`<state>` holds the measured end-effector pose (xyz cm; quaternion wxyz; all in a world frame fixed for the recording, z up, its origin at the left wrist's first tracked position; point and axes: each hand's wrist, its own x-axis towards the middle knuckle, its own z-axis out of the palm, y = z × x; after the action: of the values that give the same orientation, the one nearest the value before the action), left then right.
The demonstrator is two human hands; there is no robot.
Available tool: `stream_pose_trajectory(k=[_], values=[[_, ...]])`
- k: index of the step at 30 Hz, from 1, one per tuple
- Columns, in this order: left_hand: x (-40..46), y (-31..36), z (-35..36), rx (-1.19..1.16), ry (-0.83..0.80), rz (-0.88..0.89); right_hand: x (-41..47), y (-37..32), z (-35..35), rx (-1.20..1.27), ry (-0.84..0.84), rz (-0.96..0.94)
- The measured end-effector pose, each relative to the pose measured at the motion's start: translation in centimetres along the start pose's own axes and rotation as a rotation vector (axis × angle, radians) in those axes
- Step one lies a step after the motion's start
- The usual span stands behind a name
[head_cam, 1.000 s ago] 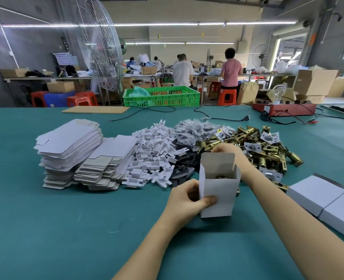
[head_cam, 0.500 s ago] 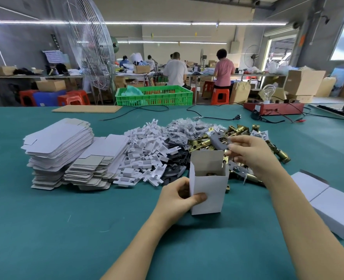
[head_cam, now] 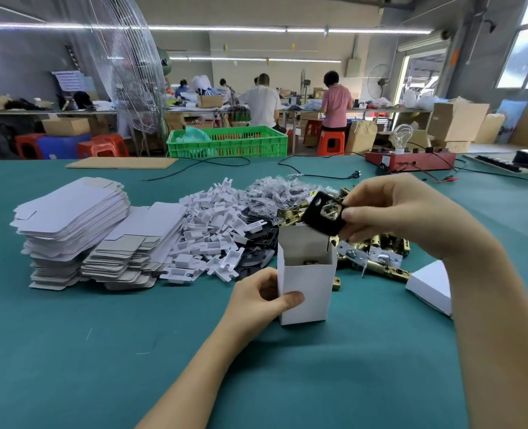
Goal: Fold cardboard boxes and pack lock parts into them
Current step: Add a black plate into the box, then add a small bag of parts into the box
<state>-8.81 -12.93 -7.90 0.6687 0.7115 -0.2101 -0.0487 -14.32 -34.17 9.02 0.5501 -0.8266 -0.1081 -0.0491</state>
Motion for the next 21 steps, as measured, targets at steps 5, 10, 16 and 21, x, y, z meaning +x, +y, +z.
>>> stream_pose_trajectory(k=[5,10,16,21], values=[[-0.2,0.0,0.0,0.021,-0.008,0.016,0.2,-0.3,1.6,-0.565,-0.015,0.045],[-0.3,0.1,-0.1,0.044,-0.008,0.025,0.2,-0.9,2.4,-0.716,0.019,-0.057],[-0.3,0.2,-0.1,0.052,-0.005,0.015,0.6,-0.7,3.1,-0.883,-0.073,-0.056],[-0.3,0.2,-0.1,0.036,-0.002,0.013,1.1,0.1,3.2,-0.91,-0.14,-0.044]])
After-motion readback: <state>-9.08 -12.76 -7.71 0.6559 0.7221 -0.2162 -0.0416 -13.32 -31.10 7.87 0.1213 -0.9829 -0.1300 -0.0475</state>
